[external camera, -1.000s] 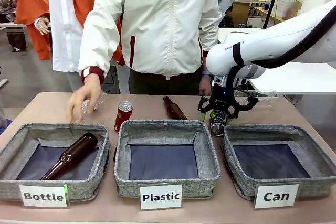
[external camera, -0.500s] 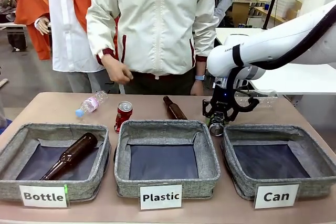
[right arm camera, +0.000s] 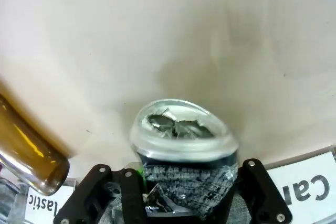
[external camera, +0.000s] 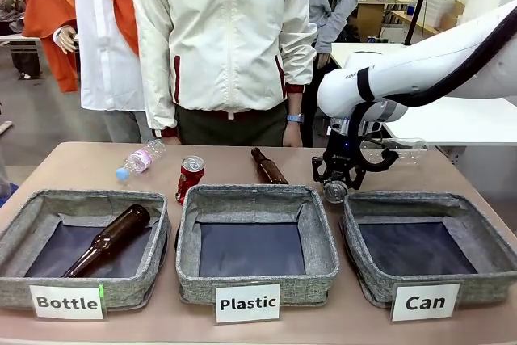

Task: Sort the can waste into the basket.
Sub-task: Pick up the can waste from the table and place it in the right Fabric basket.

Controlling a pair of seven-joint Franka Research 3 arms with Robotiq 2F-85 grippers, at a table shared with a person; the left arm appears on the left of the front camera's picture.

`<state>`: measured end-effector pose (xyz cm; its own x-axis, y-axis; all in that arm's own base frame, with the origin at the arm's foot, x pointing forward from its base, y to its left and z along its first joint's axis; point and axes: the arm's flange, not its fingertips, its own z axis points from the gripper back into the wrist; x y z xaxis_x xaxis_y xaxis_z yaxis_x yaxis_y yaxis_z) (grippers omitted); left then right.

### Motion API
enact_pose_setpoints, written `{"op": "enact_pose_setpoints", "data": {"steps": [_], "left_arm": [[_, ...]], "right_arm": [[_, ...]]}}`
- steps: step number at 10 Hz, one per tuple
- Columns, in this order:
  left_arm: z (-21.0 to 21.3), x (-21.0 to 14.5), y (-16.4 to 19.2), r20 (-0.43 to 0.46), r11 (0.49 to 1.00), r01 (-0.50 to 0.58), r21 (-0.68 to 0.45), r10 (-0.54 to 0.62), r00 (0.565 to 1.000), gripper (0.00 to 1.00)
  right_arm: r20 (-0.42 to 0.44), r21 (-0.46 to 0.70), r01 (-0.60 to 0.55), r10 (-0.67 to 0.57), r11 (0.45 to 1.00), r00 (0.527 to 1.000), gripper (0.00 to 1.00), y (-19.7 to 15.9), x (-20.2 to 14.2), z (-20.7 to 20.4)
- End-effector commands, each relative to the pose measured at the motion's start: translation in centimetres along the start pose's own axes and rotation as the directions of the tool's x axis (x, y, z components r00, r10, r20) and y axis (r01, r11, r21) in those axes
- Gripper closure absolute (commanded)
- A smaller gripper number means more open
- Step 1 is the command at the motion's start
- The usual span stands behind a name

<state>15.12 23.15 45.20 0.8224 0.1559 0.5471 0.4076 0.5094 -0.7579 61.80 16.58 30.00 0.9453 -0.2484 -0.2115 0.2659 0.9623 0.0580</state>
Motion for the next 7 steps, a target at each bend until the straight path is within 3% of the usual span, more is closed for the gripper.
{"op": "enact_pose_setpoints", "data": {"steps": [1,3,4,6,7], "left_arm": [[-2.1,-1.0,-0.7,-0.08,0.998,0.053,0.04,-0.05,0.996,0.0],[-3.3,-0.9,-0.5,-0.1,0.993,0.055,0.105,-0.044,0.994,0.0],[-2.4,-0.1,-0.2,-0.084,0.999,0.02,0.025,-0.018,0.996,0.0],[-2.4,-0.1,-0.2,-0.084,0.999,0.02,0.025,-0.018,0.996,0.0],[-2.4,-0.1,-0.2,-0.084,0.999,0.02,0.025,-0.018,0.996,0.0]], "right_arm": [[0.023,0.01,0.017,-0.017,1.0,1.0,1.0,-0.8,-0.5,1.1],[0.041,0.022,-0.003,0.002,1.0,0.999,1.0,-1.8,-1.0,2.3],[0.051,0.015,-0.03,0.029,0.999,0.998,1.0,-2.4,-1.4,3.2],[0.085,0.05,-0.218,0.213,0.975,0.973,1.0,-4.8,-4.3,7.6],[0.157,0.08,-0.338,0.323,0.938,0.933,1.0,-7.1,-6.9,10.8]]}}
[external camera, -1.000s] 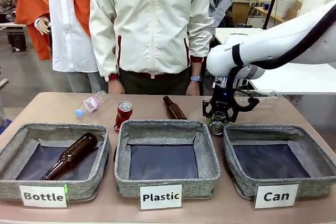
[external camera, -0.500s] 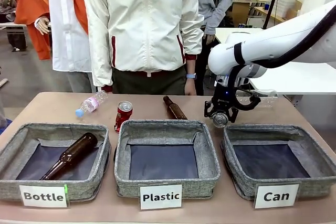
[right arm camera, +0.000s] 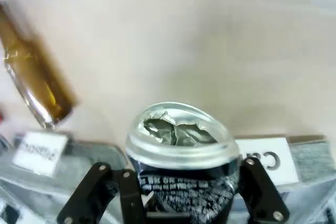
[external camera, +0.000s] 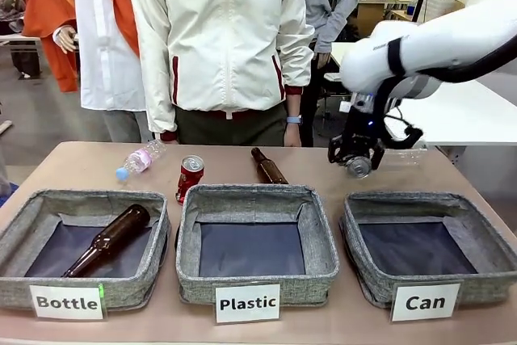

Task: Sort the can waste into the basket.
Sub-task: Pick up the can waste from the table and place it in the right Fabric basket.

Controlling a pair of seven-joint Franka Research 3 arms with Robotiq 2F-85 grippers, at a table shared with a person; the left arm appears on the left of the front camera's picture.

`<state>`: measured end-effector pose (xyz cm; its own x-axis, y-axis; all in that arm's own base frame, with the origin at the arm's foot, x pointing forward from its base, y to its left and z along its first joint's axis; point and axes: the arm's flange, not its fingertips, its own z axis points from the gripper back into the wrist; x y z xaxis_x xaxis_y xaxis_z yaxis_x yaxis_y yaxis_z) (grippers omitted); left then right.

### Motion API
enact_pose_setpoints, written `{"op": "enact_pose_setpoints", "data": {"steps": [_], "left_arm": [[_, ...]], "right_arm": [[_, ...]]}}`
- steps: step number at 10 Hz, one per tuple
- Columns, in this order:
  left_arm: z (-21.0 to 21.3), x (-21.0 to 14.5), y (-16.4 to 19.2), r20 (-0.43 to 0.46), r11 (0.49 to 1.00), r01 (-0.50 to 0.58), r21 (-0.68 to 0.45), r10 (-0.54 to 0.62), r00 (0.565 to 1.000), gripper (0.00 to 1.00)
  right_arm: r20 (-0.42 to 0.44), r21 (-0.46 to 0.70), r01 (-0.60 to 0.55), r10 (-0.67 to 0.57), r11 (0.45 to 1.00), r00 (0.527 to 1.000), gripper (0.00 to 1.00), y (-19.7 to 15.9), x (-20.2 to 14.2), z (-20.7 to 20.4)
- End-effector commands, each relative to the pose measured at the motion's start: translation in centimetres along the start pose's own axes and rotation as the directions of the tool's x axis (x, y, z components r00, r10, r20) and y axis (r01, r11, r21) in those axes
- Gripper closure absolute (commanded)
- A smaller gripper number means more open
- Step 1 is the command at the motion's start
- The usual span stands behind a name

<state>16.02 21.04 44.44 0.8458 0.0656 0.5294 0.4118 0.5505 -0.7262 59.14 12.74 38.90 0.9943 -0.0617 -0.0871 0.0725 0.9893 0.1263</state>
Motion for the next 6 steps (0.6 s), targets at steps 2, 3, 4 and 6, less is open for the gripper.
{"op": "enact_pose_setpoints", "data": {"steps": [2,3,4,6], "left_arm": [[0.0,-0.1,0.0,0.008,1.0,-0.005,-0.019,0.005,1.0,0.0],[0.0,-0.1,0.0,0.008,1.0,-0.005,-0.019,0.005,1.0,0.0],[0.0,-0.1,0.0,0.008,1.0,-0.005,-0.019,0.005,1.0,0.0],[0.0,-0.1,0.0,0.008,1.0,-0.005,-0.019,0.005,1.0,0.0]], "right_arm": [[0.088,0.075,-0.594,0.588,0.801,0.804,1.0,-4.4,-10.9,7.6],[0.041,-0.036,-0.749,0.75,0.662,0.661,1.0,-5.0,-13.7,7.9],[-0.012,-0.095,-0.873,0.876,0.479,0.482,1.0,-5.5,-15.7,7.6],[-0.002,-0.071,-0.959,0.961,0.275,0.276,1.0,-6.4,-17.7,6.6]]}}
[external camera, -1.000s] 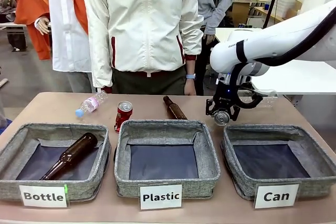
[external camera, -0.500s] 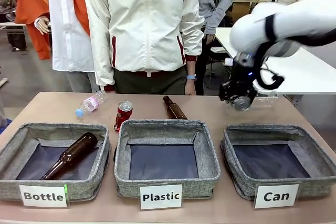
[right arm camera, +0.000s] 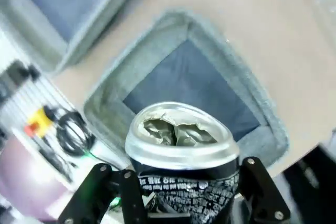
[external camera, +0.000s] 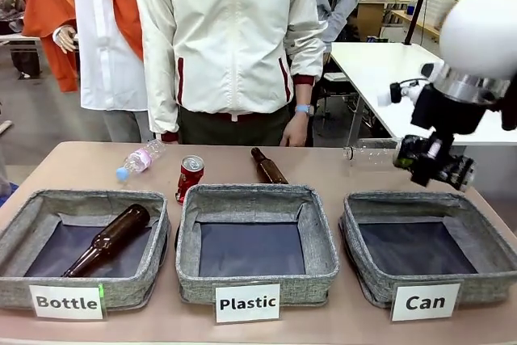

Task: Sort the can waste into the basket.
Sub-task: Pick up the can waste from the table and place it in the right Fabric basket.

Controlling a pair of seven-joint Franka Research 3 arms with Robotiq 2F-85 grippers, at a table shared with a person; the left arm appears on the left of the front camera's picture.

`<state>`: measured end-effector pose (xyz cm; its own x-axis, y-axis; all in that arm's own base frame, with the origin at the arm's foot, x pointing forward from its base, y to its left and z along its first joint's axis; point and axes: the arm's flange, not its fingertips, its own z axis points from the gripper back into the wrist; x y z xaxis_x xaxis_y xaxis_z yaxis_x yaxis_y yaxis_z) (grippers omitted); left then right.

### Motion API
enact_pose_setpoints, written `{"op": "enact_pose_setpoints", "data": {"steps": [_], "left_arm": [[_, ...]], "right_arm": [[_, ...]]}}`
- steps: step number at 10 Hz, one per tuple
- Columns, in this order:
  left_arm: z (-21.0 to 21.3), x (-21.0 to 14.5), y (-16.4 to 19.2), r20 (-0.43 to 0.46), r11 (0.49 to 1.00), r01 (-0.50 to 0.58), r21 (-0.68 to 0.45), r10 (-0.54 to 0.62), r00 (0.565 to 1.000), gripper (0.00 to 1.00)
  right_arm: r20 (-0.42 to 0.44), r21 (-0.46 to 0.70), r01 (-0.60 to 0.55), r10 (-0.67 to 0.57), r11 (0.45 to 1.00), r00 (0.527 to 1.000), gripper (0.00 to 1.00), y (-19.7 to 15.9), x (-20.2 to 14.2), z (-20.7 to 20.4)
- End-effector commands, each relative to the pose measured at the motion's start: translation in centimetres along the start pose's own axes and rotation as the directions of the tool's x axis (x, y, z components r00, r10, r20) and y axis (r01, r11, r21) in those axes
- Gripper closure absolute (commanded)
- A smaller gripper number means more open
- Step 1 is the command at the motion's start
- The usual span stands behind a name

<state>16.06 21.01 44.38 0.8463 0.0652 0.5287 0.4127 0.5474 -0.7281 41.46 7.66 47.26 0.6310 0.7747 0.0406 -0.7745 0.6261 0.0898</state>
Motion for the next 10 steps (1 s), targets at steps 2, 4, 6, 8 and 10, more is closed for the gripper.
{"op": "enact_pose_setpoints", "data": {"steps": [2,4,6,8,10], "left_arm": [[0.0,-0.1,-0.1,0.009,1.0,-0.005,-0.016,0.005,1.0,0.0],[0.0,-0.1,-0.1,0.009,1.0,-0.005,-0.016,0.005,1.0,0.0],[0.0,-0.1,-0.1,0.009,1.0,-0.005,-0.016,0.005,1.0,0.0],[0.0,-0.1,-0.1,0.009,1.0,-0.005,-0.016,0.005,1.0,0.0],[0.0,-0.1,-0.1,0.009,1.0,-0.005,-0.016,0.005,1.0,0.0]], "right_arm": [[0.048,-0.003,-0.512,0.512,0.859,0.858,1.0,-0.7,-2.6,-2.0],[0.052,0.073,-0.548,0.546,0.833,0.836,1.0,-1.2,-3.1,-2.4],[0.045,0.083,-0.537,0.535,0.84,0.844,1.0,-1.3,-2.8,-2.4],[0.059,0.086,-0.511,0.508,0.855,0.859,0.41,-1.6,-2.4,-2.3],[0.047,0.077,-0.504,0.501,0.86,0.864,0.36,-1.7,-2.4,-2.3]]}}
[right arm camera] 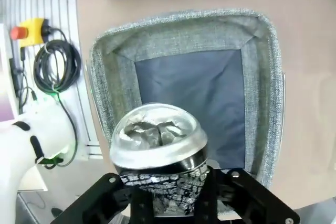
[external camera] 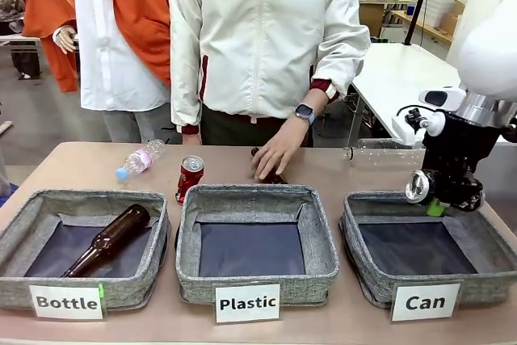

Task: Sort the can waste into the basket.
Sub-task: Pick up the can waste from the table and place it in the right Fabric basket.

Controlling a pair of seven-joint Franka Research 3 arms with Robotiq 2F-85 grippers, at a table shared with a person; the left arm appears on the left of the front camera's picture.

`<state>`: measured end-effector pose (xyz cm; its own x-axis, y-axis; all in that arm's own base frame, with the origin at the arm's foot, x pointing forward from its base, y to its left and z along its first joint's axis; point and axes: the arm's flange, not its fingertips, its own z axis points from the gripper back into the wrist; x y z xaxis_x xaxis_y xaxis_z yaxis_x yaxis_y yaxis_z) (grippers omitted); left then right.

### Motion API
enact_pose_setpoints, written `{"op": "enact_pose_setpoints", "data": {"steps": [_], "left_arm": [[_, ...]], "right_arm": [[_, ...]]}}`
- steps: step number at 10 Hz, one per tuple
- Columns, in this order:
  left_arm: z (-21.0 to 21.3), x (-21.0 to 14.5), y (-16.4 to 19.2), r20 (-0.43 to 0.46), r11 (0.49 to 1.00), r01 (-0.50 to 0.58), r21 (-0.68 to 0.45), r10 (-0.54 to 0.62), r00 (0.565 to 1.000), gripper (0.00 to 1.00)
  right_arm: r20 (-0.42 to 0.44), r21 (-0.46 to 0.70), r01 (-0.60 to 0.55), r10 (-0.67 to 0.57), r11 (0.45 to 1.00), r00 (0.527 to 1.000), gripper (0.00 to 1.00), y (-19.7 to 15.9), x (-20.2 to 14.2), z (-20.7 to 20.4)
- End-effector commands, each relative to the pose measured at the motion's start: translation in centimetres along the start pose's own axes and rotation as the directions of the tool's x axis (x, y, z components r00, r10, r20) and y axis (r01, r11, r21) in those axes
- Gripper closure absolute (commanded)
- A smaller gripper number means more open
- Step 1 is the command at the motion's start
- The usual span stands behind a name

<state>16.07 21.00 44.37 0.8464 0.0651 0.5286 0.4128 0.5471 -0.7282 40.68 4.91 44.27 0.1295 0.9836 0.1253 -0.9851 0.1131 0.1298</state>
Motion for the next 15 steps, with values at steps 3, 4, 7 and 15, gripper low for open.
{"op": "enact_pose_setpoints", "data": {"steps": [3,4,7,15], "left_arm": [[0.0,-0.1,-0.1,0.009,1.0,-0.005,-0.015,0.005,1.0,0.0],[0.0,-0.1,-0.1,0.009,1.0,-0.005,-0.015,0.005,1.0,0.0],[0.0,-0.1,-0.1,0.009,1.0,-0.005,-0.015,0.005,1.0,0.0],[0.0,-0.1,-0.1,0.009,1.0,-0.005,-0.015,0.005,1.0,0.0]], "right_arm": [[-0.002,0.001,0.057,-0.057,0.998,0.998,0.0,-0.7,0.1,0.2],[-0.002,0.004,0.069,-0.069,0.998,0.998,0.0,-0.9,0.1,0.2],[0.134,0.143,0.272,-0.291,0.952,0.947,0.0,-1.4,-0.4,0.9],[0.012,0.932,-0.26,-0.739,0.252,-0.673,0.0,3.2,-12.5,2.0]]}}
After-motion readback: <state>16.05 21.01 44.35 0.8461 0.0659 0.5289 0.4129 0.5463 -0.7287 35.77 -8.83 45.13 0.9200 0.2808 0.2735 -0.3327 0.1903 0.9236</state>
